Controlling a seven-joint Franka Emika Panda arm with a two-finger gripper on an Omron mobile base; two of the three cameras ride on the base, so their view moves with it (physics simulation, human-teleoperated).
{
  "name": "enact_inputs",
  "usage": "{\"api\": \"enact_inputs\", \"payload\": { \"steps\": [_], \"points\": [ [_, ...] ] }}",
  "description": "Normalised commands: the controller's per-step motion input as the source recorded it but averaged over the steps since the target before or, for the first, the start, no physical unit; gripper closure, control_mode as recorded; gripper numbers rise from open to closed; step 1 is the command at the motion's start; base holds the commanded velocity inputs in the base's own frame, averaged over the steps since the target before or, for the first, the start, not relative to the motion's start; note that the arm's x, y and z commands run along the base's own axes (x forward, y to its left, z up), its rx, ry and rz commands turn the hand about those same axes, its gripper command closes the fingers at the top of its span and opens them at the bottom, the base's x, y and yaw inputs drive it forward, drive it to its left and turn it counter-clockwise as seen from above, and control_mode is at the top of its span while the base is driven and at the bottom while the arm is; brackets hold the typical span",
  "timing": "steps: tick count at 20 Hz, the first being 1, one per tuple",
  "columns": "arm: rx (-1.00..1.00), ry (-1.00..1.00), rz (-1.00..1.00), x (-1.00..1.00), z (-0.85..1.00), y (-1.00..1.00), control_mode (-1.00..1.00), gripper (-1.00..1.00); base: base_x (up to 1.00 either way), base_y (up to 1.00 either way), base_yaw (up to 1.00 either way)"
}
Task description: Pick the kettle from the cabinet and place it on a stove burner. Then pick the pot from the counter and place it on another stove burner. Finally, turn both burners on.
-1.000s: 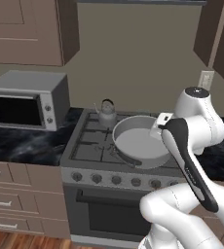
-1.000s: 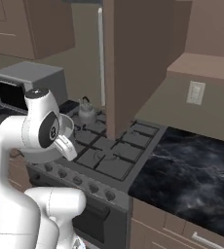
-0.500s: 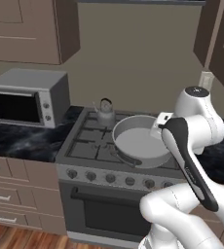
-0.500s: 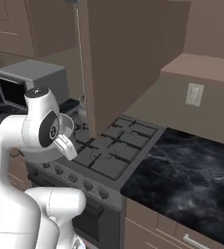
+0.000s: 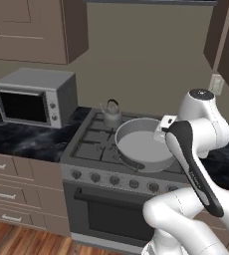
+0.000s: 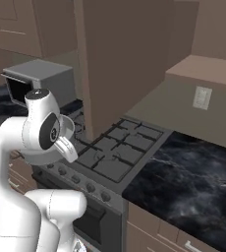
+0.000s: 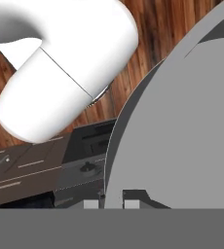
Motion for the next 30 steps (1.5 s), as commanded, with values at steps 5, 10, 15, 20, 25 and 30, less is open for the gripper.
{"api": "enact_inputs", "payload": {
  "steps": [5, 10, 15, 20, 25, 30],
  "points": [
    [0.0, 0.0, 0.0, 0.0, 0.0, 0.0, 1.0, 1.0, 0.12, -0.18, 0.07],
    [0.0, 0.0, 0.0, 0.0, 0.0, 0.0, 1.0, 1.0, 0.2, -0.37, 0.01],
    [0.0, 0.0, 0.0, 0.0, 0.0, 0.0, 1.0, 1.0, 0.21, -0.23, 0.0],
    [0.0, 0.0, 0.0, 0.0, 0.0, 0.0, 1.0, 1.0, 0.3, -0.02, 0.0],
    [0.0, 0.0, 0.0, 0.0, 0.0, 0.0, 1.0, 1.0, 0.33, 0.0, 0.0],
    [0.0, 0.0, 0.0, 0.0, 0.0, 0.0, 1.0, 1.0, 0.32, 0.0, 0.0]
  ]
}}
